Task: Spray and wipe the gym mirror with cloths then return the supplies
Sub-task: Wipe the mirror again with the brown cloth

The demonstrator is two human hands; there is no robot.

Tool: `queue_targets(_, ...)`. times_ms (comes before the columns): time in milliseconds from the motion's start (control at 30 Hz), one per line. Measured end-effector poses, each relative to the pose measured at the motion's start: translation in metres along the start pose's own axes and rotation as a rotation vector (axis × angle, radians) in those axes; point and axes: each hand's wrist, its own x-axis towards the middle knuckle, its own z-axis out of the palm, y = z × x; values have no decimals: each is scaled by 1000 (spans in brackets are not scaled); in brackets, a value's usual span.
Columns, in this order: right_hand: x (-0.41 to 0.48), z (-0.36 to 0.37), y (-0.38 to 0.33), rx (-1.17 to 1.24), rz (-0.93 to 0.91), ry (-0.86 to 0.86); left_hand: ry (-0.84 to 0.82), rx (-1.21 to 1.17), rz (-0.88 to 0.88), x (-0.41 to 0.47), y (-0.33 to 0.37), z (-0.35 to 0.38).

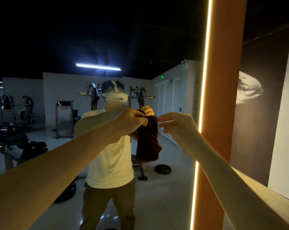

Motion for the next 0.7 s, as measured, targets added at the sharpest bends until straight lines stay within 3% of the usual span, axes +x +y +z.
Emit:
queue_targets(133, -2, 19, 9, -300, -179, 7, 34, -69, 4, 11, 19, -1)
queue_targets(233, 9, 31, 13, -485, -263, 127, 103, -140, -33, 25, 38, 6)
queue_targets(333, 32, 28, 20, -405, -349, 274, 167, -78, 3, 44, 54, 10)
queue_targets(400, 47, 19, 22, -340, -351, 281, 161, -1, 60, 55, 64, 6)
queue_targets(500, 69, -5, 23, -290, -270, 277, 180, 257, 253, 56, 69, -15)
queue_targets(600, 96, -40, 16, -64, -152, 459, 485, 700, 592, 63, 53, -57)
queue_targets(700, 141, -71, 2, -106, -207, 738, 765, 986, 719, 78, 35, -98)
